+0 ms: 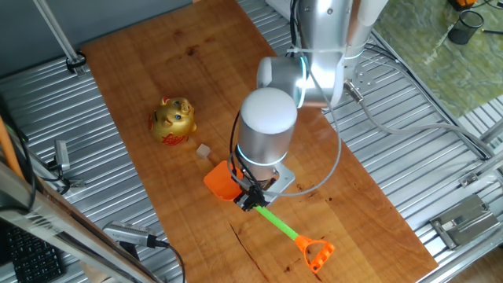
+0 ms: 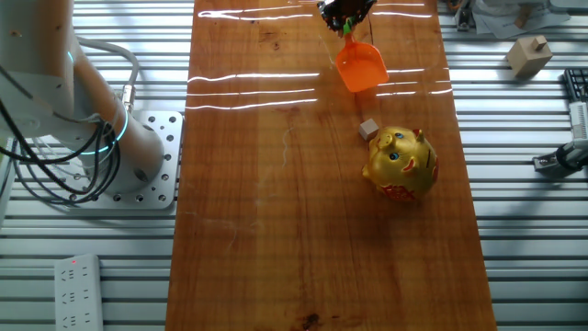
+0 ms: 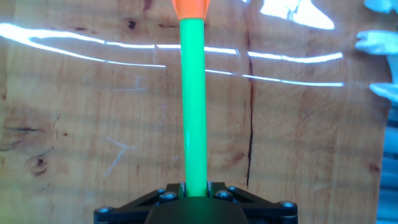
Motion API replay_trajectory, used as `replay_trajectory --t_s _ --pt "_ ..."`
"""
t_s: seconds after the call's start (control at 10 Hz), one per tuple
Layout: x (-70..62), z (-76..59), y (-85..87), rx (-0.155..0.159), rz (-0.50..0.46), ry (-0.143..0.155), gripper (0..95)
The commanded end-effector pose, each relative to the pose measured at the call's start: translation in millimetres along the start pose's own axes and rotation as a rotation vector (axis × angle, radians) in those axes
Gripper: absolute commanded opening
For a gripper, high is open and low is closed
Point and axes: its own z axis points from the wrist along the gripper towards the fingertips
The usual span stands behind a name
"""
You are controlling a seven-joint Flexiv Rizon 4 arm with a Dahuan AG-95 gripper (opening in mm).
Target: Use a shovel to scoop up an object
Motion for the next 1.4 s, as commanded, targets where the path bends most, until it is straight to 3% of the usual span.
replay_trajectory --t_s 0.1,0.6,0.8,1.4 --pt "4.3 1.7 6.8 0.006 0.003 -0.006 0.0" --pt "15.5 6.4 29.7 -0.009 -0.029 -0.011 0.0" --pt "16.5 2.4 37.3 -0.013 -0.026 -0.016 0.0" --pt "18.4 3.2 47.0 -0.004 -0.019 -0.033 0.0"
